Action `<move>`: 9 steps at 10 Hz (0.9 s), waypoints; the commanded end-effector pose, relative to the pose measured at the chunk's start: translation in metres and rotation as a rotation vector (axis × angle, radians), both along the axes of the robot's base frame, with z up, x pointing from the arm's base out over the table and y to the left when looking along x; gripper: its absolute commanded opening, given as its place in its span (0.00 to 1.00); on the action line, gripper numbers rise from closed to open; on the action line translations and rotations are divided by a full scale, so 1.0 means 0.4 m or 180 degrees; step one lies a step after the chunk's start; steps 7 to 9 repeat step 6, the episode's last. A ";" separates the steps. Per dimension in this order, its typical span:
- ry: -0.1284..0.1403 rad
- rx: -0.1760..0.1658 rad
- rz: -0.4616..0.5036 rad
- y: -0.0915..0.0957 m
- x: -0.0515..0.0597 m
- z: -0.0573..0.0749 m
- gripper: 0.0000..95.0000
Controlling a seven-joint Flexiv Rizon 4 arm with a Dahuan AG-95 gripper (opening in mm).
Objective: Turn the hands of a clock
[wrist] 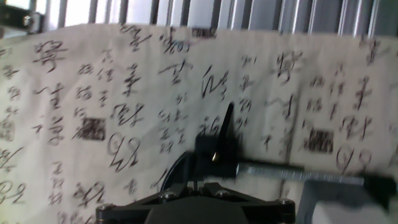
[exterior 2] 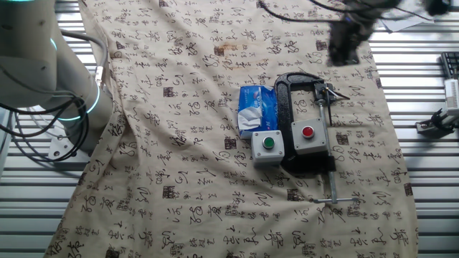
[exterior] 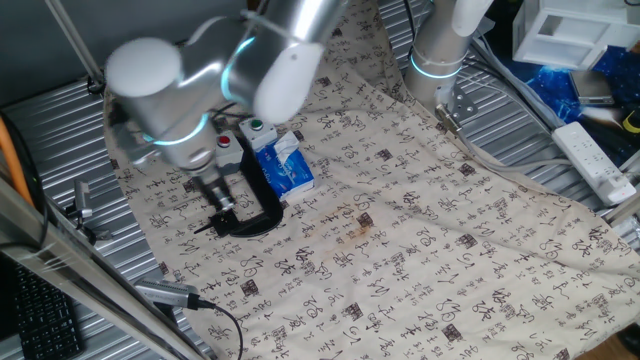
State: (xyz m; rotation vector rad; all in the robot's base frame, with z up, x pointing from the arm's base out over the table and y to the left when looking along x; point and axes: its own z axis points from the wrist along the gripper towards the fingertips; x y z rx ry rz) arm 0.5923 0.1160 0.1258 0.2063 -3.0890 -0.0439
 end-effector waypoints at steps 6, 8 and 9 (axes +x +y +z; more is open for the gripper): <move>-0.0043 0.0092 0.0057 0.009 -0.085 -0.015 0.00; -0.0043 0.0092 0.0057 0.009 -0.085 -0.015 0.00; -0.0043 0.0092 0.0057 0.009 -0.085 -0.015 0.00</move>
